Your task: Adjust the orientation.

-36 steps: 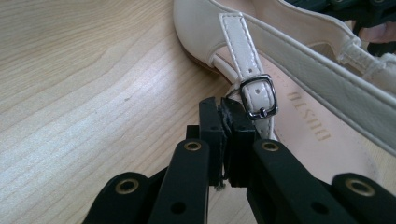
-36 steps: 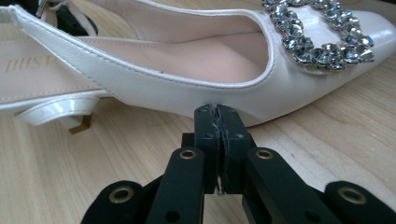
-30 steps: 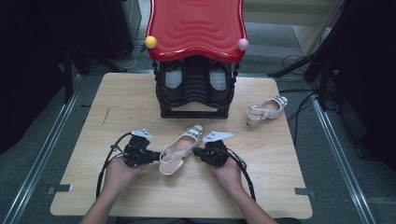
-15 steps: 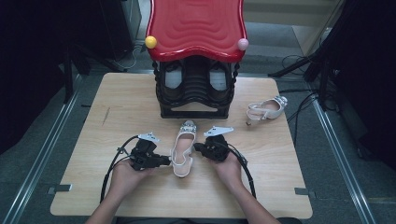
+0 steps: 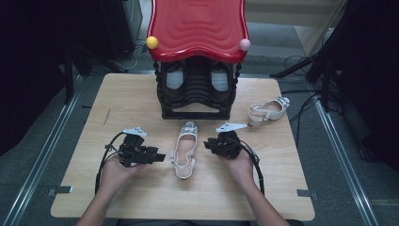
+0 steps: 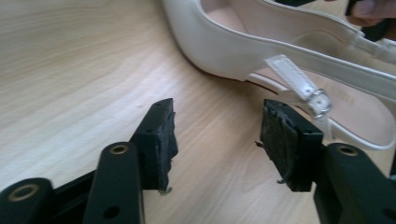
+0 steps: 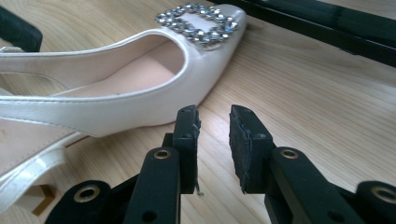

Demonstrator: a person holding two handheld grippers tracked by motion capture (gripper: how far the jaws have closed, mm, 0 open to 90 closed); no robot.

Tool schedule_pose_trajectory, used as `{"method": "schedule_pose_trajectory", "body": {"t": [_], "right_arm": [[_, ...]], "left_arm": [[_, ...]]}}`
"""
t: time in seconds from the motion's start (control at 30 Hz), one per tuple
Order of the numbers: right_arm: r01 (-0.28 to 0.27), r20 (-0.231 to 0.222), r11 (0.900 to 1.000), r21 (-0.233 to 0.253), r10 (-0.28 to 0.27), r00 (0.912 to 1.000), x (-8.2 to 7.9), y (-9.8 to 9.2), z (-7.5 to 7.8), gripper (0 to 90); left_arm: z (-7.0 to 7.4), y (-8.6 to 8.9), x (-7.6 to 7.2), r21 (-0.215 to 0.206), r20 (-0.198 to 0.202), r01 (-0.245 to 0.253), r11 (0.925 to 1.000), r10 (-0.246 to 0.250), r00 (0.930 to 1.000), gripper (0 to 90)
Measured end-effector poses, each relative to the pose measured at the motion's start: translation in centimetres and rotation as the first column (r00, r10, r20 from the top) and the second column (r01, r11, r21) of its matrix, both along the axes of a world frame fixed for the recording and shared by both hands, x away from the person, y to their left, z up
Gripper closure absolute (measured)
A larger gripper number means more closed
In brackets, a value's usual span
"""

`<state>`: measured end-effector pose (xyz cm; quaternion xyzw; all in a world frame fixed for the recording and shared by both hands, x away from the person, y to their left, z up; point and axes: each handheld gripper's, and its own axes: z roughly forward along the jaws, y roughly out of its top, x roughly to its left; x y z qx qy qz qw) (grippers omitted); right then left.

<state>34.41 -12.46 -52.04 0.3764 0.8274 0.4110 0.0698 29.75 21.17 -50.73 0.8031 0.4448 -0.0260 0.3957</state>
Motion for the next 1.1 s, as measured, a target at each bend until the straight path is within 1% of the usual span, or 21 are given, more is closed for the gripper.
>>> {"method": "schedule_pose_trajectory", "body": {"t": [0.1,0.17,0.2,0.3,0.33,0.37,0.4,0.53,0.6,0.63,0.7,0.87,0.93,1.0,1.03,1.07,1.1], "right_arm": [[0.014,-0.002,1.0,0.012,-0.014,0.9999,0.2,-0.7,0.3,75.0],[0.025,-0.01,1.0,0.016,-0.025,0.9996,0.3,-1.1,0.5,75.8],[0.028,-0.016,0.999,0.02,-0.028,0.9995,0.3,-1.3,0.7,76.3],[0.049,-0.028,0.998,0.032,-0.048,0.9985,0.6,-2.2,0.8,77.7],[0.056,-0.03,0.998,0.033,-0.055,0.998,0.7,-2.5,0.8,78.2],[0.062,-0.03,0.998,0.033,-0.061,0.9977,0.7,-2.8,0.9,78.8],[0.071,-0.03,0.997,0.033,-0.07,0.9971,0.8,-3.0,1.0,79.6],[0.104,-0.023,0.994,0.04,-0.103,0.9945,1.0,-4.3,1.6,84.5],[0.133,-0.016,0.991,0.031,-0.133,0.991,1.1,-5.2,2.0,89.6],[0.146,-0.021,0.989,0.037,-0.146,0.9891,1.2,-5.7,2.2,90.0],[0.178,-0.033,0.982,0.057,-0.176,0.9838,1.6,-6.8,2.6,90.0],[0.246,-0.036,0.967,0.059,-0.244,0.9691,2.7,-9.0,2.9,90.0],[0.271,-0.037,0.961,0.058,-0.269,0.9624,3.4,-9.5,2.9,90.0],[0.286,-0.049,0.957,0.055,-0.283,0.9577,4.3,-9.7,2.8,90.0],[0.29,-0.057,0.956,0.051,-0.287,0.9561,4.6,-9.7,2.8,90.0],[0.291,-0.072,0.955,0.058,-0.287,0.9552,5.0,-9.7,2.8,90.0],[0.286,-0.081,0.957,0.056,-0.281,0.9562,5.4,-9.5,2.9,90.0]], "left_arm": [[0.0,0.8,0.3,-0.007,-0.004,-0.016,0.9998,0.016,0.9999,42.6],[-0.1,1.2,0.4,-0.015,0.003,-0.034,0.9993,0.034,0.9994,42.0],[-0.1,1.3,0.4,-0.018,-0.002,-0.032,0.9993,0.032,0.9995,41.6],[0.0,1.7,0.4,-0.016,0.005,-0.039,0.9991,0.039,0.9992,41.2],[0.0,1.8,0.5,-0.015,0.013,-0.039,0.9991,0.039,0.9991,41.2],[0.0,1.8,0.5,-0.022,0.012,-0.043,0.9989,0.043,0.999,41.1],[0.1,1.9,0.5,-0.019,0.018,-0.044,0.9989,0.044,0.9989,40.9],[0.1,1.9,0.7,-0.02,0.017,-0.04,0.999,0.041,0.999,40.5],[0.1,1.8,0.6,-0.018,0.031,-0.035,0.9992,0.035,0.9989,40.5],[0.1,1.7,0.6,-0.012,0.035,-0.026,0.9996,0.027,0.999,40.5],[0.2,1.5,0.5,-0.007,0.041,-0.025,0.9997,0.025,0.9988,40.6],[0.1,1.2,0.2,-0.002,0.041,-0.013,0.9999,0.013,0.9991,40.6],[0.0,1.1,0.1,0.007,0.037,-0.005,1.0,0.005,0.9993,40.6],[-0.1,1.0,-0.2,0.016,0.046,0.001,0.9999,-0.002,0.9989,40.6],[-0.1,1.0,-0.3,0.025,0.049,0.004,0.9997,-0.006,0.9988,40.6],[-0.2,1.0,-0.4,0.03,0.048,0.003,0.9995,-0.005,0.9988,40.5],[-0.3,1.0,-0.5,0.039,0.051,0.001,0.9993,-0.003,0.9987,40.5]]}}
